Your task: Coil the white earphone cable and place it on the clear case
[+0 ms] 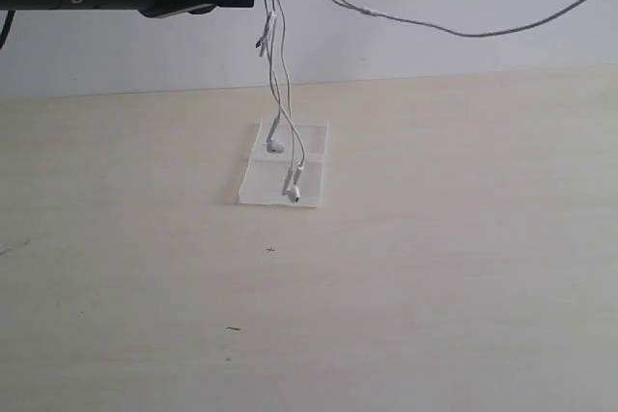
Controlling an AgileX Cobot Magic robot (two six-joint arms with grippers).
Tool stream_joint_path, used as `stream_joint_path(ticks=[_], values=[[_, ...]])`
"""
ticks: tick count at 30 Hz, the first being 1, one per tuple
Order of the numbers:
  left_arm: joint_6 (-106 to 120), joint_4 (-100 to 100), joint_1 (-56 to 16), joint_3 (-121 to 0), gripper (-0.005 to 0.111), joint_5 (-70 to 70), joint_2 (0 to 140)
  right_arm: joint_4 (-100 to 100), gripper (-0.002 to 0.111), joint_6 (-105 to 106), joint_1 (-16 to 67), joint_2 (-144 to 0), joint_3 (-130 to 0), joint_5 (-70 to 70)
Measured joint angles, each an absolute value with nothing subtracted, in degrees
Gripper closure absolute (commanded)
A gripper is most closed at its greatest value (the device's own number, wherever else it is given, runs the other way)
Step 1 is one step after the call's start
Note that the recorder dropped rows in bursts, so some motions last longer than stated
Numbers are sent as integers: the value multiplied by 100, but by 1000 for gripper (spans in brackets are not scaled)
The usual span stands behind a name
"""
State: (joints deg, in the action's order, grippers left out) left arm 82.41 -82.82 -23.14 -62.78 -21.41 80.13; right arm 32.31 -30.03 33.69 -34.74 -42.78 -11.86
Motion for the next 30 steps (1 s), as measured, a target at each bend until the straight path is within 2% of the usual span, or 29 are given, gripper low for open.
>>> stream_joint_path(ticks=[8,12,26,30], values=[[8241,-8282,-2314,-6278,107,-2190,8013,4152,108,-3231,3285,-3664,-4278,-2435],[8241,-8282,-2314,-6278,107,-2212,8013,3929,108,-3225,3285,-3950,-4275,-2602],[8241,-8319,-2314,-6278,107,-2235,8013,-264,108,522,3285,-4732,-3960,-2246],[8241,-8369,-2314,-6278,107,-2235,8013,-2115,108,2264,3285,-4851,-3960,-2319]])
